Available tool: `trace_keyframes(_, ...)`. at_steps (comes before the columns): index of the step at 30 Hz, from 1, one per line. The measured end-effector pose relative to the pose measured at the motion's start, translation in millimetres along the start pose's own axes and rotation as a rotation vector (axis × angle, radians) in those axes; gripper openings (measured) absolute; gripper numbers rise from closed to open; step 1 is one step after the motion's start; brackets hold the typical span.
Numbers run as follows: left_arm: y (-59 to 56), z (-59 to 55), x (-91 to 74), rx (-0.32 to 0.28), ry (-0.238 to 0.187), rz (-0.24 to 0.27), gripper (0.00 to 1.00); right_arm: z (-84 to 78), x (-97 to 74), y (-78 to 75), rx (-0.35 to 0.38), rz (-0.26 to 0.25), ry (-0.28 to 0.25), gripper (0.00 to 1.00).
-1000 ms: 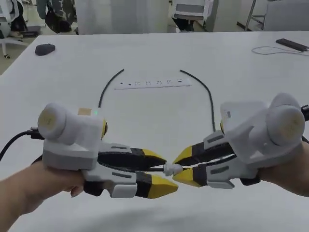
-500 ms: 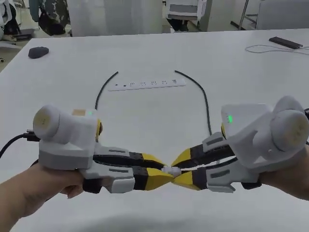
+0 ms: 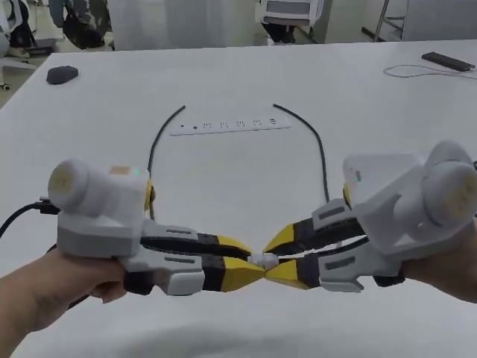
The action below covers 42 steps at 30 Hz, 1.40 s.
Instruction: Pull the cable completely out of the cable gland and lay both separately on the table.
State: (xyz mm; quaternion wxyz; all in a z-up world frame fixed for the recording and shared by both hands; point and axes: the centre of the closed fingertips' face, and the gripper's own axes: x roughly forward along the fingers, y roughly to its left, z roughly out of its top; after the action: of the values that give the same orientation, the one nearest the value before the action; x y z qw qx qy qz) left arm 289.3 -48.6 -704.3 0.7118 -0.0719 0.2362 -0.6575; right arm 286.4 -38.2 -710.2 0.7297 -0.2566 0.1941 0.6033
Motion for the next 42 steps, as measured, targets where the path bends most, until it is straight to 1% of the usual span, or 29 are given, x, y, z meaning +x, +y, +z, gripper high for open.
trace_keyframes(2, -0.3, 1.9, -0.3, -0.002, -0.009, 0.003, 0.16, 0.7, -0.7, -0.7, 0.005, -0.001, -0.002, 0.07)
trace_keyframes(3, 0.4, 3.8, -0.3, 0.043, -0.015, 0.016, 0.16, 1.0, -0.9, -1.2, 0.003, -0.003, -0.002, 0.07)
trace_keyframes(5, -1.7, 3.1, 0.5, 0.052, -0.007, 0.016, 0.15, 0.7, -1.4, -1.5, 0.003, 0.0, 0.004, 0.07)
trace_keyframes(8, -0.9, 3.6, -0.3, 0.069, -0.001, 0.016, 0.15, 1.3, -0.7, -1.5, 0.001, 0.008, 0.008, 0.08)
trace_keyframes(10, -1.4, 3.3, -0.4, 0.084, 0.01, 0.015, 0.15, 0.6, -0.7, -1.5, 0.05, 0.021, 0.016, 0.08)
trace_keyframes(11, -0.8, 3.9, -0.5, 0.15, 0.02, 0.012, 0.15, 1.1, -0.7, -0.5, 0.105, 0.039, 0.01, 0.08)
trace_keyframes(12, -1.9, 3.2, -0.3, 0.191, 0.027, 0.008, 0.15, 0.5, -1.3, 0.8, 0.167, 0.061, 0.012, 0.09)
trace_keyframes(13, -1.3, 3.3, 1.0, 0.263, 0.038, 0.013, 0.15, 2.3, -2.9, -1.2, 0.214, 0.073, -0.007, 0.09)
trace_keyframes(15, -2.4, 2.0, 0.9, 0.276, 0.058, 0.012, 0.15, 1.3, -4.0, -2.1, 0.25, 0.092, -0.017, 0.09)
trace_keyframes(16, -3.3, 3.3, 1.6, 0.263, 0.054, 0.009, 0.15, 1.1, -4.7, -1.9, 0.269, 0.102, -0.02, 0.09)
trace_keyframes(17, -2.0, 4.1, 1.2, 0.285, 0.059, 0.01, 0.14, 0.7, -5.7, -4.4, 0.283, 0.104, -0.024, 0.09)
trace_keyframes(19, -0.8, 5.3, 0.0, 0.287, 0.06, 0.009, 0.14, 2.4, -6.5, -4.8, 0.315, 0.118, -0.04, 0.09)
trace_keyframes(21, 0.3, 7.7, -0.7, 0.314, 0.055, 0.013, 0.14, 2.4, -6.8, -6.3, 0.337, 0.123, -0.046, 0.09)
trace_keyframes(22, 0.3, 7.7, -0.7, 0.312, 0.056, 0.014, 0.14, 2.6, -6.7, -6.5, 0.353, 0.13, -0.051, 0.09)
trace_keyframes(23, 0.1, 8.6, -0.9, 0.314, 0.053, 0.017, 0.14, 3.1, -6.8, -5.0, 0.393, 0.144, -0.052, 0.09)
trace_keyframes(24, -1.2, 7.9, -0.6, 0.318, 0.053, 0.012, 0.14, 2.8, -6.8, -3.7, 0.401, 0.153, -0.047, 0.09)
trace_keyframes(27, -0.5, 5.5, -0.6, 0.326, 0.065, 0.015, 0.14, 2.1, -5.3, -1.1, 0.37, 0.154, -0.038, 0.08)
trace_keyframes(29, 2.2, 5.2, -1.7, 0.308, 0.064, 0.029, 0.14, 3.3, -4.6, -3.6, 0.3, 0.118, -0.042, 0.08)
trace_keyframes(31, 4.3, 5.3, -2.8, 0.252, 0.055, 0.043, 0.14, 4.1, -3.9, -2.9, 0.237, 0.092, -0.035, 0.07)
trace_keyframes(32, 4.2, 4.8, -2.9, 0.26, 0.057, 0.043, 0.14, 4.0, -2.6, -1.8, 0.215, 0.079, -0.021, 0.07)
trace_keyframes(34, 5.1, 2.3, -3.0, 0.243, 0.061, 0.055, 0.14, 2.7, -0.3, -1.4, 0.141, 0.058, -0.008, 0.07)
trace_keyframes(35, 6.6, 0.4, -3.5, 0.218, 0.065, 0.06, 0.14, 2.7, 0.1, -1.4, 0.127, 0.052, -0.008, 0.07)
trace_keyframes(36, 6.6, -0.7, -4.0, 0.169, 0.067, 0.062, 0.14, 2.1, 0.9, -1.4, 0.1, 0.044, -0.007, 0.07)
trace_keyframes(37, 7.7, 0.9, -5.0, 0.127, 0.058, 0.065, 0.14, 3.2, 1.5, -1.9, 0.06, 0.027, -0.009, 0.07)
trace_keyframes(38, 8.4, 2.3, -5.5, 0.075, 0.047, 0.069, 0.14, 4.2, 1.4, -3.8, -0.008, 0.004, -0.008, 0.07)
trace_keyframes(39, 8.8, 3.3, -6.2, 0.06, 0.04, 0.066, 0.14, 4.9, 1.1, -4.0, -0.027, -0.006, -0.005, 0.07)
trace_keyframes(40, 7.7, 3.5, -6.7, 0.018, 0.035, 0.06, 0.14, 4.9, 1.0, -1.9, -0.016, -0.004, 0.001, 0.07)
trace_keyframes(41, 7.2, 2.9, -6.8, 0.007, 0.037, 0.056, 0.14, 4.7, 0.7, -2.0, -0.045, -0.005, 0.01, 0.07)
trace_keyframes(42, 8.1, 3.1, -6.5, 0.032, 0.036, 0.06, 0.14, 4.8, 0.6, -3.7, -0.082, -0.017, 0.015, 0.07)
